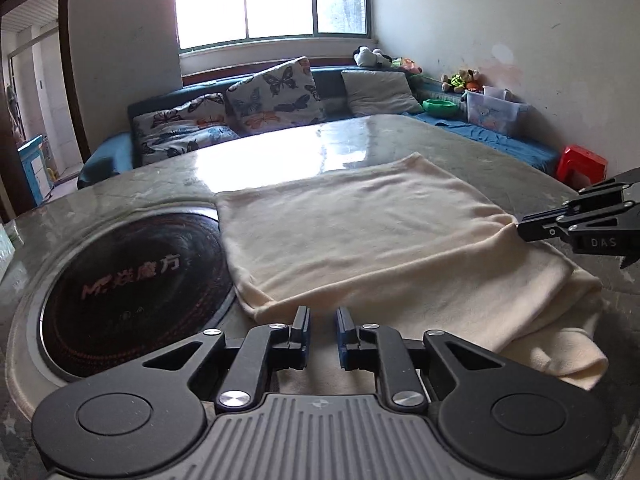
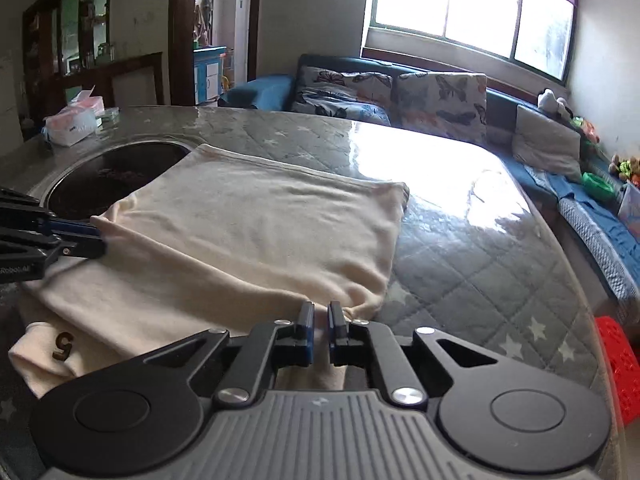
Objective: Fold clothes
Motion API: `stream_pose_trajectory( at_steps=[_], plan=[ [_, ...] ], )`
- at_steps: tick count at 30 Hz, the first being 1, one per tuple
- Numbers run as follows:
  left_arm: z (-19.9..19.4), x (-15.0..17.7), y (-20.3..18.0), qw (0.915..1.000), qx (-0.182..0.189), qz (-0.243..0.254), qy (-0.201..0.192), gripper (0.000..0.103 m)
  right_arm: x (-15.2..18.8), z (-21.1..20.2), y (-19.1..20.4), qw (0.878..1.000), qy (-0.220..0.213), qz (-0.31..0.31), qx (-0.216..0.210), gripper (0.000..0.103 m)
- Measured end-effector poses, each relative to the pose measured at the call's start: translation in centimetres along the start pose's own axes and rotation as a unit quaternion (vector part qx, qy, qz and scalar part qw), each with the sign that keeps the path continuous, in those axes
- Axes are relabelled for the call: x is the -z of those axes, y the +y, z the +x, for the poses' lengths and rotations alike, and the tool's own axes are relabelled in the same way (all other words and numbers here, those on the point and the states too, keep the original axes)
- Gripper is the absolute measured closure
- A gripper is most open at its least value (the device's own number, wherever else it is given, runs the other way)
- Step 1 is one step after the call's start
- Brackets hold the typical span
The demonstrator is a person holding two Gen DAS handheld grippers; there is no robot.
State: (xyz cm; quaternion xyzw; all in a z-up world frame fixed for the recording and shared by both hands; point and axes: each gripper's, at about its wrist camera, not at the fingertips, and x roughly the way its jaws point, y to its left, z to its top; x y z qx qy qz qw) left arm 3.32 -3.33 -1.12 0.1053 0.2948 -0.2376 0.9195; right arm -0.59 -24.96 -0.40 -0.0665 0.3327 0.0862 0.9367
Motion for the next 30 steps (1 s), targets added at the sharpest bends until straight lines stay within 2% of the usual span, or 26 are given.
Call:
stream_pose_trajectory(
  at_steps=[4,8,10,14,18,23,26,30],
  plan=[
    [0.2,0.0,0.5,1.0000,-0.003,-0.005,0.002,0.087,-0.4,-1.5,0.9,0.999,-0.026,-0.029,-0.020,0.091],
    [0.4,0.4,0.8,1.0000,-0.005,-0.004,0.006,0.086,0.4,-1.0,1.9,0.997,0.000,-0.059,-0.046,0.087],
    [-0.1,0.7,0.8,0.9999,-0.008,-0.001,0.006,0.086,1.0,-1.4,2.3,0.997,0.005,-0.071,-0.036,0.078],
    [-1.3,0.9,0.6,0.9999,-0.012,0.007,-0.002,0.082,1.0,-2.7,2.3,0.997,-0.010,-0.073,-0.004,0.071],
    [-1.6,0.8,0.5,0.9999,-0.014,0.002,-0.006,0.082,0.6,-3.3,1.9,0.998,-0.031,-0.061,0.008,0.070],
    [-1.5,0.5,-0.3,0.9999,-0.006,0.011,-0.008,0.082,0.0,-3.0,3.6,0.996,-0.054,-0.072,-0.021,0.072],
    [-0.8,0.4,-0.5,0.9998,-0.001,0.018,-0.001,0.082,-0.2,-1.7,4.2,0.996,-0.039,-0.076,-0.040,0.073],
    [-0.2,0.9,-0.1,0.9998,-0.005,0.016,0.009,0.079,0.2,0.3,3.1,0.998,-0.006,-0.055,-0.039,0.077]
  ],
)
